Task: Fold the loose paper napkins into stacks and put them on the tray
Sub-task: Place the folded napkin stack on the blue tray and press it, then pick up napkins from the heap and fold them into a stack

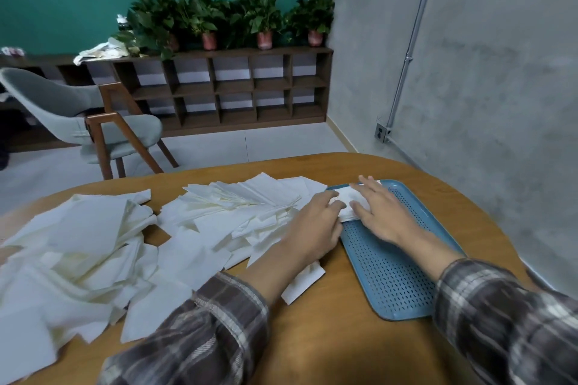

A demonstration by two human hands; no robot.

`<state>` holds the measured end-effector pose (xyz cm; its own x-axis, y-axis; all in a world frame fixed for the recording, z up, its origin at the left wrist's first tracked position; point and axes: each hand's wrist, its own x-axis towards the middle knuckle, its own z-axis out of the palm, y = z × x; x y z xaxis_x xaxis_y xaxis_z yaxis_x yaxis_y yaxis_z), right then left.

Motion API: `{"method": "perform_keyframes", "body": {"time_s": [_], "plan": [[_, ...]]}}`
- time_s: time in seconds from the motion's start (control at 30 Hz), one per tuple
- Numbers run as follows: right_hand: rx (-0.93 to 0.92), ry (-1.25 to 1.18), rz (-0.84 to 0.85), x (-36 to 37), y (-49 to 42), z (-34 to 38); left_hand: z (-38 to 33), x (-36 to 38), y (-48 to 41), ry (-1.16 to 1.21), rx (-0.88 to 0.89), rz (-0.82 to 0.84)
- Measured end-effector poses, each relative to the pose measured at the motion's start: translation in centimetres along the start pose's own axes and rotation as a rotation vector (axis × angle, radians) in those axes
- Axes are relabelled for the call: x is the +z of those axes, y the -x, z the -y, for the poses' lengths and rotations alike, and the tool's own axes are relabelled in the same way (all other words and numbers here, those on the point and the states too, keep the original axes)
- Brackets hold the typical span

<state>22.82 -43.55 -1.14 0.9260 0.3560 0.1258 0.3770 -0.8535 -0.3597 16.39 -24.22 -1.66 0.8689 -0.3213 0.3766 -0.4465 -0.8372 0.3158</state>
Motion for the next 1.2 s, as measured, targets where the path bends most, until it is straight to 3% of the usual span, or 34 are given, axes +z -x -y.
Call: {"method": "perform_keyframes", "body": {"time_s": [0.13,0.27,0.47,0.7,0.9,1.2], "plan": [[-0.102,-0.099,0.007,1.2,1.6,4.8,2.6,-3.0,3.7,-0.274,0.085,-0.021],[-0.118,-0.211,0.051,3.2,3.5,9.5,5.6,-5.7,7.8,-0.352,-0.059,-0.006],[-0.177,-0.327,0.048,7.2,5.7,14.5,8.0,-7.4,14.4,-0.262,-0.114,-0.032],[-0.263,-0.458,-0.236,10.4,6.9,17.5,10.2,-6.8,19.4,-0.12,-0.101,-0.255],[-0.337,-0.497,-0.345,11.7,7.3,17.4,11.6,-5.8,20.5,0.019,-0.133,-0.264],[-0.328,-0.623,-0.349,10.5,7.7,18.0,10.2,-7.2,19.9,0.191,-0.098,-0.384]]}}
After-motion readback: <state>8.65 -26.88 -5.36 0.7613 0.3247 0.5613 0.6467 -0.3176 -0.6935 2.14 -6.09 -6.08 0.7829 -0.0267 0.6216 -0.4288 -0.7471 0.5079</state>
